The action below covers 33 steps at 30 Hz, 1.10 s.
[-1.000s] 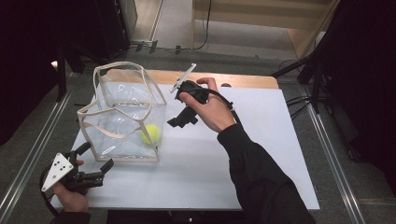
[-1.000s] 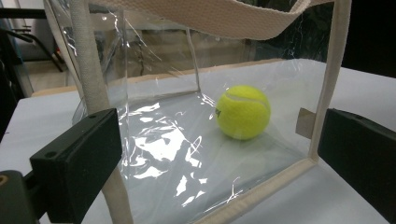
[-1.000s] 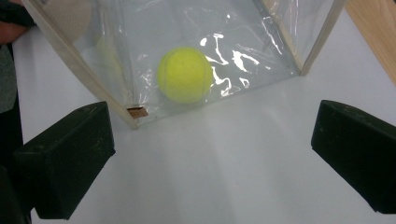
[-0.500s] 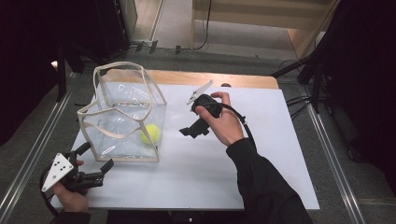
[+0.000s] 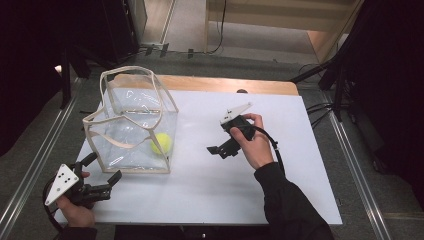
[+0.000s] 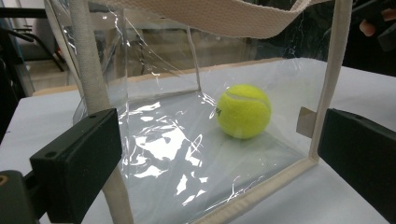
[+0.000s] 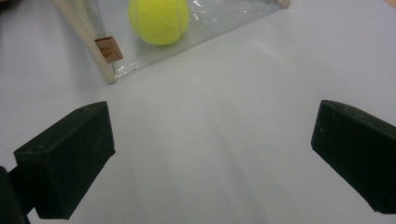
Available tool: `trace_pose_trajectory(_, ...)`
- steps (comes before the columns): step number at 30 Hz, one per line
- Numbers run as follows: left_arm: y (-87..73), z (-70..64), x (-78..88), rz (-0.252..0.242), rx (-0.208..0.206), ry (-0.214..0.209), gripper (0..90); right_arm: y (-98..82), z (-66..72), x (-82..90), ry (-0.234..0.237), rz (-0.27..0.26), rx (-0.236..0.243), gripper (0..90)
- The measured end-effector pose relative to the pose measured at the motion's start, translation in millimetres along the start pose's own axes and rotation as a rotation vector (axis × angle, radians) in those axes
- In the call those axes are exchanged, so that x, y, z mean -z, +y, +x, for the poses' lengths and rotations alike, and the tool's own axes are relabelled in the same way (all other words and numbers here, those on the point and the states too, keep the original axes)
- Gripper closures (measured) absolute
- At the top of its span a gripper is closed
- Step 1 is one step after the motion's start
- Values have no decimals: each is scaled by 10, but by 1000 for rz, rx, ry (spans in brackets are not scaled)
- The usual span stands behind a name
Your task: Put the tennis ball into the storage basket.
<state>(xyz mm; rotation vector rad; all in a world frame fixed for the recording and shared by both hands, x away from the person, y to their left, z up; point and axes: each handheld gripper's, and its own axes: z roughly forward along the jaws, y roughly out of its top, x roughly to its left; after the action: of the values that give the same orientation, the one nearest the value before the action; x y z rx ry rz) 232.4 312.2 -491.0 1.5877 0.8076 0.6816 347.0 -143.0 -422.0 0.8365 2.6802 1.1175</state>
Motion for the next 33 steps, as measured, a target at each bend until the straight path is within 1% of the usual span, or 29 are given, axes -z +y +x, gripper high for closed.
trace_pose_trajectory(2, 0, -3, -1, 1, 1, 2, 0, -85, -10, 23, -9, -21, -7, 0)
trace_pose_trajectory(3, 0, -3, -1, 1, 1, 2, 0, -129, -16, 35, -5, -31, -17, 0)
trace_pose_trajectory(5, -1, -4, -2, 2, 2, 2, 0, -215, -39, 50, -10, -45, -23, 0)
trace_pose_trajectory(8, -1, -3, 0, 2, 3, 2, 0, -330, -63, 76, -15, -58, -41, 0)
trace_pose_trajectory(10, -1, -4, -2, 3, 2, 3, 0, -420, -86, 110, -18, -77, -57, 0)
trace_pose_trajectory(12, -1, -7, -3, 3, 2, 5, 0, -494, -98, 138, -31, -97, -65, 0)
trace_pose_trajectory(14, -2, -8, -4, 4, 2, 6, 0, -573, -105, 161, -29, -116, -77, 0)
trace_pose_trajectory(18, -3, -3, -2, 3, 2, 7, 0, -740, -110, 202, -42, -150, -97, 0)
trace_pose_trajectory(23, -3, -2, 0, 11, -6, 11, 0, -936, -116, 263, -65, -185, -106, 0)
trace_pose_trajectory(26, -3, -7, -6, 13, -10, 3, 0, -1048, -121, 311, -80, -213, -111, 0)
trace_pose_trajectory(27, -2, -9, -5, 17, -10, 5, 0, -1088, -120, 333, -92, -222, -117, 0)
trace_pose_trajectory(33, -2, -11, -5, 18, -13, 8, 0, -1264, -122, 430, -116, -265, -134, 0)
